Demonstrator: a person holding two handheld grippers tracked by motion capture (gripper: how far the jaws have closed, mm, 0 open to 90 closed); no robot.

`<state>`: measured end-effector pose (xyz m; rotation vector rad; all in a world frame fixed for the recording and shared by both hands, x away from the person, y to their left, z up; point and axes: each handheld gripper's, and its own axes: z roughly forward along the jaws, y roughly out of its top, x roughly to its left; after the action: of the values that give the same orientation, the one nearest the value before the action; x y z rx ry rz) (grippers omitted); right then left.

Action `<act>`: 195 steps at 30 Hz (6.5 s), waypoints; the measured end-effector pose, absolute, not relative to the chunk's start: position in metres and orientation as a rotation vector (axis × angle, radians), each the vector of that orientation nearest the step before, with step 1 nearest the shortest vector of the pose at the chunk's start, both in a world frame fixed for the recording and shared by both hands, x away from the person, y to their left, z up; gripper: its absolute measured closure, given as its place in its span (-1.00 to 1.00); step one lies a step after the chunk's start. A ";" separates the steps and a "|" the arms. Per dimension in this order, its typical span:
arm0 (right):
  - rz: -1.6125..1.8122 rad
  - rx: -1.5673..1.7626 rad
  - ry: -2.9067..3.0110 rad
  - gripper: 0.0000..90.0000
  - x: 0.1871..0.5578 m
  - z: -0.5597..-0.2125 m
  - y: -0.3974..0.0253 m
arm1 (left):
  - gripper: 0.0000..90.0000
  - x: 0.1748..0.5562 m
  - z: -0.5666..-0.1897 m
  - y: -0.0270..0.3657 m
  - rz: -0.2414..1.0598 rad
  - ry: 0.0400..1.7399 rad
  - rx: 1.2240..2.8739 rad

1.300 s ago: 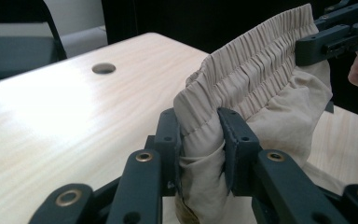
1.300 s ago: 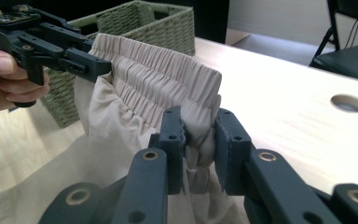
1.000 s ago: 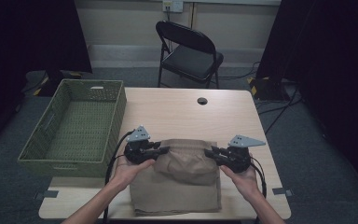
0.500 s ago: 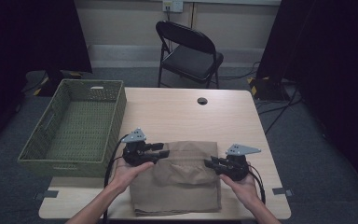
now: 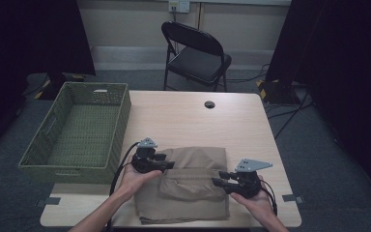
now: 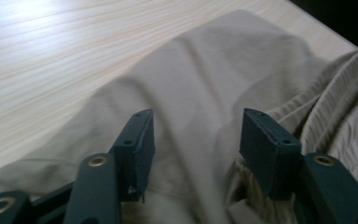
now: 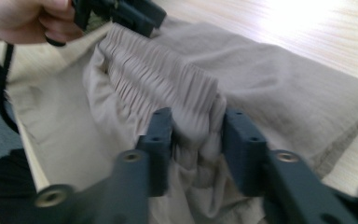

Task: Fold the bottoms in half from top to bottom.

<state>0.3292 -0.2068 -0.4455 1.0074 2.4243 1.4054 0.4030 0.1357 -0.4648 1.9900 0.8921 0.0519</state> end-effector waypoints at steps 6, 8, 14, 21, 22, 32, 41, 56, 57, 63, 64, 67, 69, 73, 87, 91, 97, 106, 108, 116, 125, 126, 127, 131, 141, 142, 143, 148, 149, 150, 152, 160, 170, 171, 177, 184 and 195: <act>1.543 1.039 2.295 0.13 0.340 -0.422 -0.214 | -0.08 0.396 -0.464 0.134 0.078 0.825 2.034; 1.526 1.044 2.291 0.33 0.348 -0.421 -0.211 | -0.08 0.395 -0.465 0.134 0.068 0.815 2.037; 1.347 1.050 2.431 0.51 0.377 -0.442 -0.186 | -0.17 0.390 -0.464 0.133 0.009 0.717 2.062; 1.283 1.062 2.511 0.55 0.376 -0.454 -0.181 | -0.18 0.393 -0.464 0.138 0.005 0.762 2.012; 1.294 1.054 2.525 0.52 0.373 -0.453 -0.181 | -0.17 0.395 -0.465 0.141 0.004 0.793 1.984; 1.363 0.943 2.671 0.48 0.331 -0.449 -0.182 | -0.10 0.407 -0.477 0.138 0.052 0.909 2.024; 1.340 0.820 2.798 0.48 0.317 -0.464 -0.155 | -0.10 0.404 -0.490 0.122 0.148 0.896 2.162; 1.298 0.735 2.828 0.24 0.311 -0.472 -0.144 | 0.32 0.396 -0.471 0.130 0.145 0.852 2.084; 1.343 0.728 2.810 0.20 0.311 -0.469 -0.142 | 0.30 0.395 -0.470 0.131 0.150 0.855 2.082; 1.442 0.644 2.835 0.09 0.311 -0.465 -0.111 | -0.03 0.404 -0.488 0.130 0.169 0.928 2.136; 1.436 0.625 2.841 0.06 0.311 -0.466 -0.107 | -0.05 0.406 -0.491 0.129 0.162 0.920 2.139; 1.417 0.595 2.846 -0.01 0.310 -0.469 -0.093 | -0.01 0.407 -0.491 0.125 0.214 0.897 2.173; 1.396 0.589 2.845 0.20 0.310 -0.471 -0.089 | 0.06 0.407 -0.490 0.123 0.266 0.887 2.199; 1.369 0.517 2.878 0.40 0.304 -0.475 -0.088 | 0.08 0.406 -0.491 0.121 0.287 0.894 2.200; 1.402 0.537 2.903 0.33 0.306 -0.475 -0.093 | 0.08 0.410 -0.488 0.129 0.239 0.920 2.140; 1.545 0.714 2.719 0.37 0.325 -0.452 -0.118 | 0.05 0.408 -0.477 0.133 0.232 0.906 2.077; 1.381 0.934 2.518 0.27 0.355 -0.452 -0.162 | 0.08 0.410 -0.482 0.133 0.217 0.904 2.115; 1.049 1.034 2.534 0.15 0.373 -0.480 -0.183 | 0.08 0.411 -0.490 0.129 0.254 0.905 2.183; 1.023 1.019 2.546 0.15 0.374 -0.482 -0.183 | 0.10 0.411 -0.490 0.129 0.259 0.907 2.184; 0.959 0.971 2.548 0.17 0.364 -0.485 -0.189 | 0.17 0.409 -0.490 0.129 0.238 0.917 2.180; 0.953 1.020 2.567 0.15 0.342 -0.483 -0.210 | 0.21 0.399 -0.488 0.107 0.195 0.851 2.223; 0.954 1.028 2.570 0.13 0.341 -0.482 -0.212 | 0.22 0.399 -0.487 0.106 0.179 0.853 2.227; 0.964 1.036 2.576 0.08 0.342 -0.482 -0.212 | 0.29 0.399 -0.485 0.106 0.177 0.845 2.225; 1.040 1.050 2.545 -0.01 0.348 -0.471 -0.210 | 0.37 0.397 -0.473 0.108 0.159 0.820 2.179; 1.226 1.064 2.437 -0.01 0.405 -0.440 -0.195 | 0.42 0.381 -0.462 0.093 0.033 0.712 2.134; 1.227 1.063 2.438 -0.01 0.412 -0.440 -0.191 | 0.41 0.379 -0.464 0.091 0.028 0.701 2.133; 1.223 1.061 2.443 -0.03 0.418 -0.441 -0.185 | 0.41 0.378 -0.465 0.090 0.024 0.690 2.139; 1.193 1.055 2.457 -0.06 0.439 -0.454 -0.161 | 0.44 0.372 -0.470 0.085 0.006 0.663 2.140; 1.182 1.052 2.463 -0.06 0.441 -0.459 -0.157 | 0.43 0.373 -0.470 0.084 0.000 0.662 2.134; 1.177 1.049 2.472 -0.06 0.443 -0.461 -0.156 | 0.42 0.373 -0.471 0.083 -0.004 0.657 2.131; 1.159 1.047 2.486 -0.08 0.447 -0.467 -0.153 | 0.40 0.372 -0.472 0.081 -0.005 0.652 2.132; 1.155 1.085 2.519 -0.11 0.454 -0.485 -0.151 | 0.44 0.373 -0.479 0.072 -0.030 0.637 2.174; 1.157 1.068 2.527 -0.18 0.460 -0.493 -0.137 | 0.46 0.375 -0.491 0.072 -0.036 0.674 2.214; 1.145 1.055 2.536 -0.19 0.459 -0.495 -0.136 | 0.47 0.375 -0.491 0.072 -0.036 0.676 2.213; 1.135 1.008 2.523 -0.18 0.452 -0.496 -0.133 | 0.52 0.375 -0.492 0.073 -0.026 0.676 2.209; 1.128 0.946 2.549 0.37 0.443 -0.495 -0.128 | 0.57 0.376 -0.493 0.074 -0.024 0.674 2.204; 1.218 1.044 2.581 0.91 0.447 -0.495 -0.133 | 0.57 0.378 -0.493 0.076 0.008 0.684 2.199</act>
<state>0.4469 -0.1332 -0.4950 1.0445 2.5812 1.2182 0.3782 0.0756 -0.4930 2.1995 0.6838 0.0084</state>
